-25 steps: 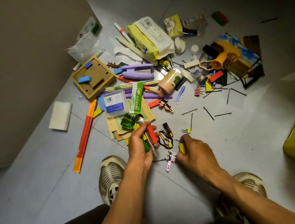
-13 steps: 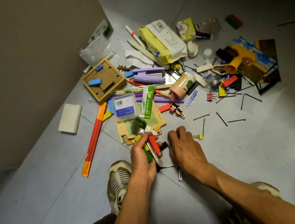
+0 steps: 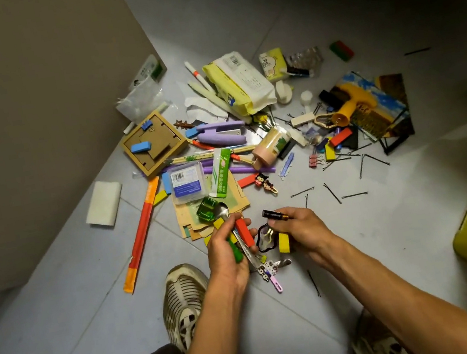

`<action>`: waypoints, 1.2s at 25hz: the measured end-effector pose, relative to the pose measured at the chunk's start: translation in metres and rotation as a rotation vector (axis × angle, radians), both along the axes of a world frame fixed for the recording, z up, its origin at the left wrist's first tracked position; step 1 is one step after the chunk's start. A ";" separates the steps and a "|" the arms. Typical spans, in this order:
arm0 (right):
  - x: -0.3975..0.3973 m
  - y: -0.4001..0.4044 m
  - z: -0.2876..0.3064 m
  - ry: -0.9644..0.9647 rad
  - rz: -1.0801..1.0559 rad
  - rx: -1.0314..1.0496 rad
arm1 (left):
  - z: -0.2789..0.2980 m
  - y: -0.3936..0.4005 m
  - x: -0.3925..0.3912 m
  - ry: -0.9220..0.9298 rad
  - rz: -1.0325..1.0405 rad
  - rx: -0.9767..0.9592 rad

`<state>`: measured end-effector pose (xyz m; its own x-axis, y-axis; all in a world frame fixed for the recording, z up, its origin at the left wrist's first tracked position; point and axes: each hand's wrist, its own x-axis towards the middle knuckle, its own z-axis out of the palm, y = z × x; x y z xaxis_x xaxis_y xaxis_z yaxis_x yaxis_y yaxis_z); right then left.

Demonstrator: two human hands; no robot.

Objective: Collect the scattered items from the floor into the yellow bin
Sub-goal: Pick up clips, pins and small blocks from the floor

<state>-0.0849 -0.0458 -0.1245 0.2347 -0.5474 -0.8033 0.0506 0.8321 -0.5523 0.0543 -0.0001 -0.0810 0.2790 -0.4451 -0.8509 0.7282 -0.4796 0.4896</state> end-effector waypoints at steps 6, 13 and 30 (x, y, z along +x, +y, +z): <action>-0.084 -0.002 0.099 -0.217 -0.400 0.001 | 0.067 -0.025 -0.059 0.035 -0.180 -0.177; -0.252 0.038 0.236 -0.181 -0.987 -0.233 | 0.181 -0.051 -0.265 0.190 -0.761 -0.367; -0.200 0.043 0.157 0.253 -0.604 -0.337 | 0.093 -0.039 -0.211 -0.131 -0.652 -0.206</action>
